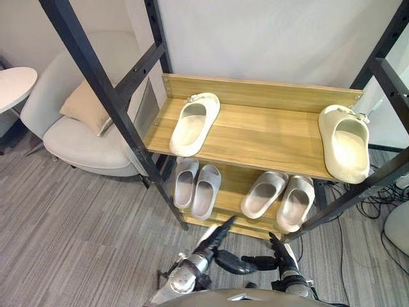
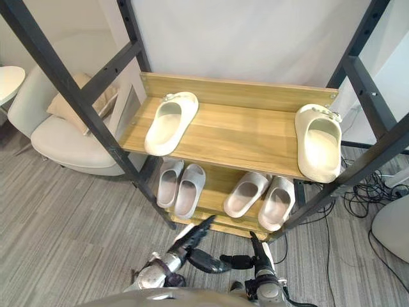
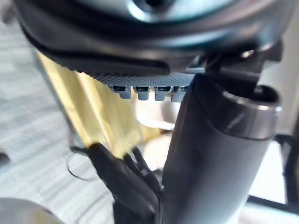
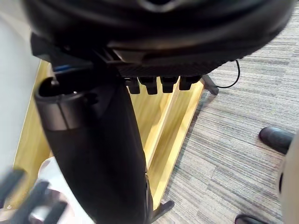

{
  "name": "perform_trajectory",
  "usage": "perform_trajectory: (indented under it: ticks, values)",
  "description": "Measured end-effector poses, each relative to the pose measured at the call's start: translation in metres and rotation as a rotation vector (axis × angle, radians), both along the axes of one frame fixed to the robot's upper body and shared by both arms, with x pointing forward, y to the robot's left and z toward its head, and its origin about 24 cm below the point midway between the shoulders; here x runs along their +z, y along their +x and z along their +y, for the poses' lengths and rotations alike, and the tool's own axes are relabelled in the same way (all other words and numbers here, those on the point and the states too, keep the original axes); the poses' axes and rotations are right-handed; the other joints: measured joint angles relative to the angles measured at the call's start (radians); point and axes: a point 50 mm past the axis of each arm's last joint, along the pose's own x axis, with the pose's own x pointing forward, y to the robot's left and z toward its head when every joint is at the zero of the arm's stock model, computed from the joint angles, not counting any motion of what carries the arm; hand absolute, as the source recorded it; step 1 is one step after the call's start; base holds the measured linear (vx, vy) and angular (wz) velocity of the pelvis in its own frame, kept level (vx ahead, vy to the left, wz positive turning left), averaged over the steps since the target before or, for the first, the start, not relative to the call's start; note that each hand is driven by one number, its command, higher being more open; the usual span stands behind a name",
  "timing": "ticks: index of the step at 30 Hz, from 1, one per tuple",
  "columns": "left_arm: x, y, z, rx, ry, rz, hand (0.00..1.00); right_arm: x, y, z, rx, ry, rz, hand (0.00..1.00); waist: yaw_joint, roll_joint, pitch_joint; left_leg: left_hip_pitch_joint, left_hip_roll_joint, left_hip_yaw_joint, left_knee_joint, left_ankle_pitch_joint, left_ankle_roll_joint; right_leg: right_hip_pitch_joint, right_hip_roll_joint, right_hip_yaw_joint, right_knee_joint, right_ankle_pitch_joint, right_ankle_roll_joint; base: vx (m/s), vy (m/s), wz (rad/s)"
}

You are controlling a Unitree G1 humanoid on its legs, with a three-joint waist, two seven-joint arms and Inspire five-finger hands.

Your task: Organize the slippers on the shoe rack

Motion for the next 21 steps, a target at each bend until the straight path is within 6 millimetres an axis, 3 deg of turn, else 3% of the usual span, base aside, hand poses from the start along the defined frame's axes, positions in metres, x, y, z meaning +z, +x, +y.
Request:
perform_trajectory:
  ticks: [5,11,17,21]
  values:
    - [0.019,-0.006,-0.018,-0.099,-0.151,0.022,1.0,0.0,0.0,-0.001,0.031,-0.004,0.003,1.0,-0.009,0.005,-0.009,0.021,0.003,0.001,-0.008,0.0,0.0,0.013,0.002,0.0,0.0,-0.005,0.0,0.0,0.0,0.0]
    - [0.07,0.007,-0.027,-0.114,-0.347,-0.09,1.0,0.0,-0.002,-0.005,0.054,-0.014,0.014,1.0,-0.01,0.013,-0.03,0.026,0.006,0.002,-0.014,0.002,0.003,0.014,0.001,0.003,0.0,-0.005,0.0,-0.01,0.002,0.0]
    - [0.131,0.029,-0.017,-0.011,-0.586,-0.224,1.0,-0.001,-0.004,-0.005,0.079,-0.019,0.025,1.0,-0.006,-0.006,-0.044,0.025,0.006,0.002,-0.015,0.001,0.002,0.015,-0.001,0.003,0.001,-0.007,0.002,0.01,0.002,0.0]
    - [0.155,0.039,-0.008,0.06,-0.649,-0.318,1.0,-0.002,-0.007,-0.005,0.079,-0.017,0.036,1.0,-0.004,-0.011,-0.047,0.03,0.003,-0.003,-0.013,-0.001,0.004,0.025,-0.004,-0.002,0.004,-0.012,0.004,0.01,0.006,0.04]
